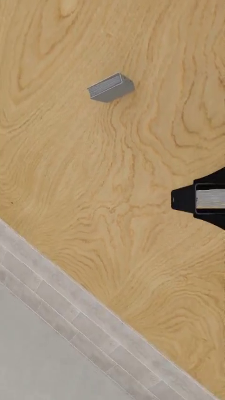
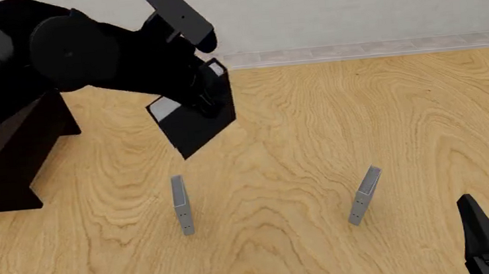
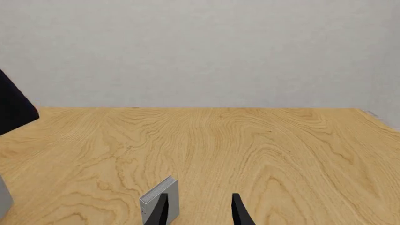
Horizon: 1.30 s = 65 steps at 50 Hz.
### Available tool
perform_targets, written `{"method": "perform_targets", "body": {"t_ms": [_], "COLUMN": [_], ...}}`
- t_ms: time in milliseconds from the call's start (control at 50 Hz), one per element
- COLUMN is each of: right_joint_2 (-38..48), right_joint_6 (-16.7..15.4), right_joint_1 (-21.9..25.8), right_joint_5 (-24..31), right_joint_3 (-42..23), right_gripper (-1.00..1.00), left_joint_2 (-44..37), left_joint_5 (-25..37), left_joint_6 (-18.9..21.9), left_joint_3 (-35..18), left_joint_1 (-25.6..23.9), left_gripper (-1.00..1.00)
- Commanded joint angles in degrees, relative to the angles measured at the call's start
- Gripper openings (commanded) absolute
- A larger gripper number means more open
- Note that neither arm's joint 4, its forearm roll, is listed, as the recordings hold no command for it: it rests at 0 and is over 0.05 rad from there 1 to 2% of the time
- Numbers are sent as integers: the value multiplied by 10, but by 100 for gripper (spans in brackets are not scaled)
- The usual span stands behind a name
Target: Pick up the book in the middle and place it on the cabinet shelf.
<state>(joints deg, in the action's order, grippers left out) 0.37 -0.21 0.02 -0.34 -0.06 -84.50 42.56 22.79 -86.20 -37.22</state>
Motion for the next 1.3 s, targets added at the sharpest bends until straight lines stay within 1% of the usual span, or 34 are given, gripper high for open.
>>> {"method": "perform_targets", "body": {"t_ms": [20,40,80,180,220,260,320,340,440,540,600,620,680,720,740,840,900,1020,1100,1200,1220,1260,1280,1300], "right_joint_2": [0,0,0,0,0,0,0,0,0,0,0,0,0,0,0,0,0,0,0,0,0,0,0,0], "right_joint_6": [0,0,0,0,0,0,0,0,0,0,0,0,0,0,0,0,0,0,0,0,0,0,0,0], "right_joint_1": [0,0,0,0,0,0,0,0,0,0,0,0,0,0,0,0,0,0,0,0,0,0,0,0], "right_joint_5": [0,0,0,0,0,0,0,0,0,0,0,0,0,0,0,0,0,0,0,0,0,0,0,0], "right_joint_3": [0,0,0,0,0,0,0,0,0,0,0,0,0,0,0,0,0,0,0,0,0,0,0,0], "right_gripper": [100,100,100,100,100,100,100,100,100,100,100,100,100,100,100,100,100,100,100,100,100,100,100,100], "left_joint_2": [39,42,45,49,50,50,47,44,41,35,34,31,23,22,19,11,10,7,3,3,-1,-1,-5,-4], "left_joint_5": [-1,-3,0,4,-1,-5,-8,-11,-7,-12,-10,-9,-4,1,1,2,2,5,6,4,-1,-1,-6,-6], "left_joint_6": [39,48,52,51,56,51,61,62,64,82,87,86,103,101,110,115,122,121,130,132,133,134,136,136], "left_joint_3": [-7,-5,-4,-15,-11,-10,-6,-14,-27,-35,-38,-47,-62,-71,-74,-88,-89,-102,-110,-106,-111,-109,-109,-108], "left_joint_1": [25,30,38,60,65,74,88,103,126,159,167,172,191,194,202,222,233,245,262,275,287,289,306,308], "left_gripper": [-100,-100,-100,-100,-100,-100,-100,-100,-100,-100,-100,-100,-100,-100,-100,-100,-100,-100,-100,-100,-100,-100,-100,-100]}}
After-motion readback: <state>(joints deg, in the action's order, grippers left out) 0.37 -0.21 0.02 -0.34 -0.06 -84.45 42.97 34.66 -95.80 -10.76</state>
